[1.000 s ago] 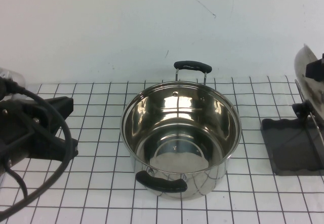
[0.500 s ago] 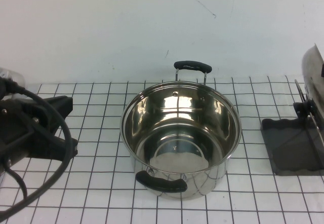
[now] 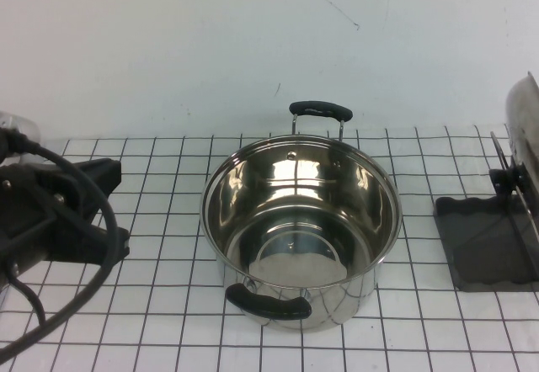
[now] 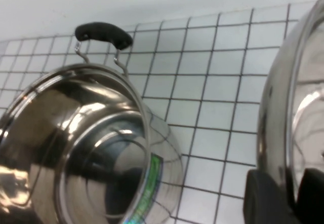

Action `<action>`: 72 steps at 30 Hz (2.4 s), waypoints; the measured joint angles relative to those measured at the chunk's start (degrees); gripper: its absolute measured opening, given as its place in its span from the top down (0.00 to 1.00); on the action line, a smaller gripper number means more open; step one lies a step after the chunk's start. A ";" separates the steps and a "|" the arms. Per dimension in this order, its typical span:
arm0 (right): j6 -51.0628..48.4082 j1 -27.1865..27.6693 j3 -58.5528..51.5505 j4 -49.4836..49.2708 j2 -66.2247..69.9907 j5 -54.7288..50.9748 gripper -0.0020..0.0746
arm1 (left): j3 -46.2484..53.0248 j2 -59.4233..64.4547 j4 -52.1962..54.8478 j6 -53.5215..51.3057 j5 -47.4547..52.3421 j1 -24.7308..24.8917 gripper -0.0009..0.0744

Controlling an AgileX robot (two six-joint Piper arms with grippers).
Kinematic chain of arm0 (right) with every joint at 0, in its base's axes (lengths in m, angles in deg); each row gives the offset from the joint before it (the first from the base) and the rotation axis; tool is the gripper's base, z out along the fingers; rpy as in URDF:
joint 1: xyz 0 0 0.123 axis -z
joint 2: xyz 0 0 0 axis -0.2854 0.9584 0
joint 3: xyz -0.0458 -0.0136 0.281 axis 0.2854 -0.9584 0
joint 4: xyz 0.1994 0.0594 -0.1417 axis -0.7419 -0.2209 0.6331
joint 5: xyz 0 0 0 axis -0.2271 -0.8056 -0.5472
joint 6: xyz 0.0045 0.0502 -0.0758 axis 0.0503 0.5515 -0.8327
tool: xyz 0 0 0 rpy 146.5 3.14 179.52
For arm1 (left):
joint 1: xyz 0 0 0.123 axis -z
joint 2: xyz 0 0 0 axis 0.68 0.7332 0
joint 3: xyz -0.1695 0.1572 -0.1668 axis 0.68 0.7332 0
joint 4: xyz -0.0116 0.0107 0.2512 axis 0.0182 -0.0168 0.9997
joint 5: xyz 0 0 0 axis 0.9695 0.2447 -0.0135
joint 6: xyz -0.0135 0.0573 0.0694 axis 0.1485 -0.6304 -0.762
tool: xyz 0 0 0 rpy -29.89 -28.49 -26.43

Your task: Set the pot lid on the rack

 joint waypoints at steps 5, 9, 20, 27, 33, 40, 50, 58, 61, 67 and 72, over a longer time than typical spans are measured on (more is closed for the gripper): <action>0.78 0.50 0.00 2.84 -0.05 -1.69 0.77 | 0.00 0.00 -0.09 0.00 0.00 0.00 0.99; 0.18 0.50 0.00 2.91 -0.05 -1.93 0.77 | 0.00 0.00 -0.09 0.00 0.00 0.00 0.99; -1.82 0.50 0.00 2.95 -0.05 -2.15 0.75 | 0.00 0.00 -0.09 0.00 0.00 0.00 0.99; -2.16 0.50 0.00 0.45 -0.05 -2.51 0.36 | 0.00 0.00 -0.09 0.00 0.00 0.00 0.99; -2.16 0.50 0.00 -0.67 -0.05 -2.51 0.21 | 0.00 0.00 -0.09 0.00 0.00 0.00 0.99; -2.04 0.50 0.00 1.99 -0.79 -2.51 0.20 | 0.00 0.00 -0.11 0.00 0.00 0.00 0.99; 0.58 0.50 0.00 10.96 -1.42 -5.45 0.20 | 0.00 0.00 -0.24 0.00 0.00 0.00 0.99; 6.05 0.50 0.00 18.94 -2.85 -6.01 0.24 | 0.00 0.00 -0.24 -0.14 0.12 0.00 0.99; 6.65 0.50 0.00 20.40 -3.77 -6.16 0.26 | 0.00 0.00 -0.24 -0.14 0.12 0.00 0.99; 8.18 0.50 0.00 22.97 -4.71 -6.52 0.26 | 0.00 0.00 -0.24 -0.14 0.50 0.00 0.99; 10.40 0.50 0.00 25.67 -4.71 -7.16 0.26 | 0.00 0.00 -0.24 -0.28 1.43 0.00 0.99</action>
